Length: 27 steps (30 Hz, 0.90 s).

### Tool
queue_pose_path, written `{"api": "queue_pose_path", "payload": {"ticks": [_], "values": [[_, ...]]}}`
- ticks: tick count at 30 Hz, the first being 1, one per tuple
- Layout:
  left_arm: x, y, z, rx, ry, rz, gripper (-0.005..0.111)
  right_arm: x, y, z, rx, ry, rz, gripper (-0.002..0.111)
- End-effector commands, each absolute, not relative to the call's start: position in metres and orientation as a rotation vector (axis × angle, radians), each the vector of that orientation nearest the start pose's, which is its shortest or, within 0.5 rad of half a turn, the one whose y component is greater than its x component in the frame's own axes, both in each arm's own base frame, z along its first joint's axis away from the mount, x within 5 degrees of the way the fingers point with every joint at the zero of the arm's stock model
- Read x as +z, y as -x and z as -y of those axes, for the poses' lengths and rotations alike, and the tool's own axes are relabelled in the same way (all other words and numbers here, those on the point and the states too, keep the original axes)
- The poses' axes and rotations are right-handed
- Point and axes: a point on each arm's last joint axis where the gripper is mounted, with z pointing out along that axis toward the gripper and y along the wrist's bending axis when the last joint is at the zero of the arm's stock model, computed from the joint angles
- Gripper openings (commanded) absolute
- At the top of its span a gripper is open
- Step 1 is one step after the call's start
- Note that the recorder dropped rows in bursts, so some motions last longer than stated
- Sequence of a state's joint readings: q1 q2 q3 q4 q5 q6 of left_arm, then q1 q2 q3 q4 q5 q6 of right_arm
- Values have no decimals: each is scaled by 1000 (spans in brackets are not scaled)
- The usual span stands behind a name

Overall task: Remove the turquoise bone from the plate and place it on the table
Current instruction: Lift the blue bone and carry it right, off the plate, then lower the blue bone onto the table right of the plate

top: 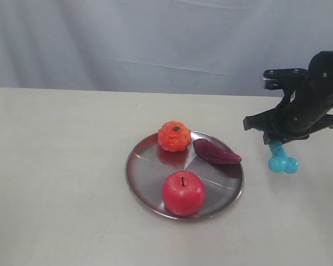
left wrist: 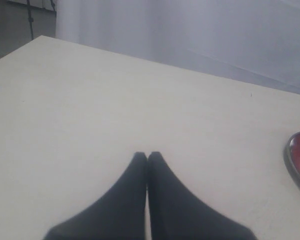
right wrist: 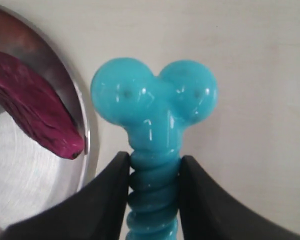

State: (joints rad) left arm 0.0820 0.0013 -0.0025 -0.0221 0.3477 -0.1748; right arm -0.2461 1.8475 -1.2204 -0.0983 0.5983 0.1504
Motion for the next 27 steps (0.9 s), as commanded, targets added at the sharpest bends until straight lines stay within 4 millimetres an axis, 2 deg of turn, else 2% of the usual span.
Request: {"api": "queue_pose_path", "payload": {"ticks": [1,4,9,27], "values": [[182,-53,-4,-87,250,-1810,0,169,-372,102,-137,-443,-2699,0],[182,-53,-4,-87,250,-1810,0,155,-376,103,-133,-444,-2707,0],[182,-53,-4,-87,250,-1810,0,144,-378,104,-149,-424,-2716,0],[182,-53,-4,-87,250,-1810,0,129,-381,105,-144,-426,-2731,0]]}}
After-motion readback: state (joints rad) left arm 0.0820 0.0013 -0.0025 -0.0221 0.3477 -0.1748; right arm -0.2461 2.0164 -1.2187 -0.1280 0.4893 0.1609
